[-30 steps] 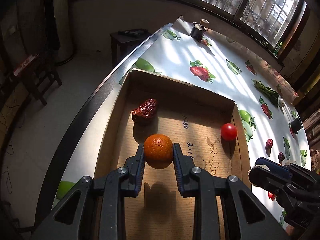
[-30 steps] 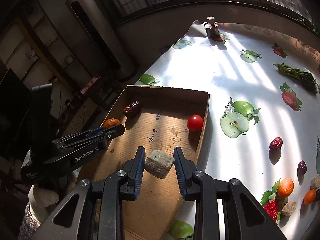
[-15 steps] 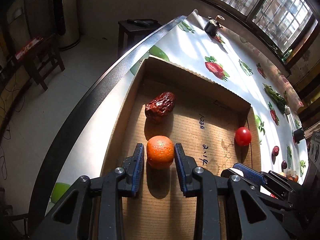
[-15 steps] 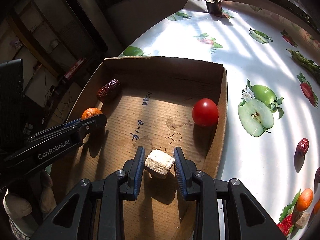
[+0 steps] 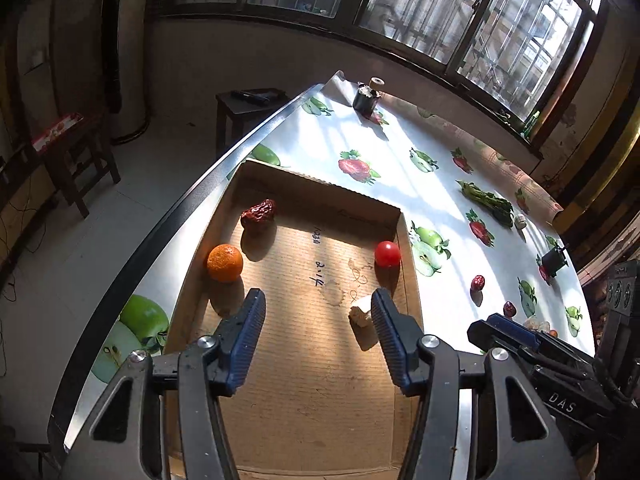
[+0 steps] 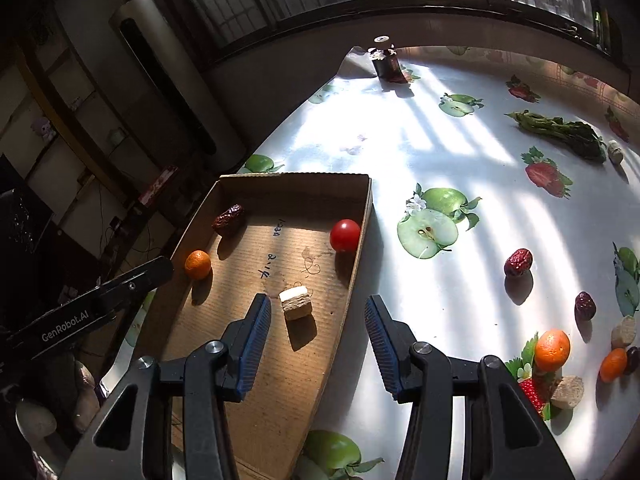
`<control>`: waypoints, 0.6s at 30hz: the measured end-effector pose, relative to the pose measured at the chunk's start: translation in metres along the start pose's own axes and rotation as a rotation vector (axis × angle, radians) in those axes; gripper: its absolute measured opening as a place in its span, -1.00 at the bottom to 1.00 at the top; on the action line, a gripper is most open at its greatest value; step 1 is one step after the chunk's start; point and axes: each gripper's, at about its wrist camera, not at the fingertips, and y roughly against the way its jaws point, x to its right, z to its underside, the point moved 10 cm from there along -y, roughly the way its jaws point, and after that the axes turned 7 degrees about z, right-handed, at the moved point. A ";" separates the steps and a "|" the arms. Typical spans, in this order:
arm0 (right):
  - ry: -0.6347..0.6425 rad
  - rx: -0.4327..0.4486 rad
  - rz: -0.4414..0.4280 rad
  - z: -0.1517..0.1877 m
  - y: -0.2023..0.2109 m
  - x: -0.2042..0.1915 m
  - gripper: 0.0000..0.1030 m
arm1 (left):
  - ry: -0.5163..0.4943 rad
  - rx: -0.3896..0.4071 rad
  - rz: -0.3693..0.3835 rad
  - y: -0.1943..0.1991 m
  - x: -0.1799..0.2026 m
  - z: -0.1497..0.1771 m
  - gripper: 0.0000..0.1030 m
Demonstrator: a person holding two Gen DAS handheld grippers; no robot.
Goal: Organize fruits
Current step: 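Move both grippers back to the table and approach the round rice cake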
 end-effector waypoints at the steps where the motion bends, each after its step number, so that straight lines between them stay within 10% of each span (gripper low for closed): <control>1: 0.000 0.006 0.009 0.009 0.010 0.009 0.03 | -0.011 0.003 0.020 0.004 0.012 0.006 0.14; 18: -0.294 0.073 0.401 0.127 0.165 0.321 0.07 | -0.318 -0.107 0.140 -0.033 0.200 0.081 0.27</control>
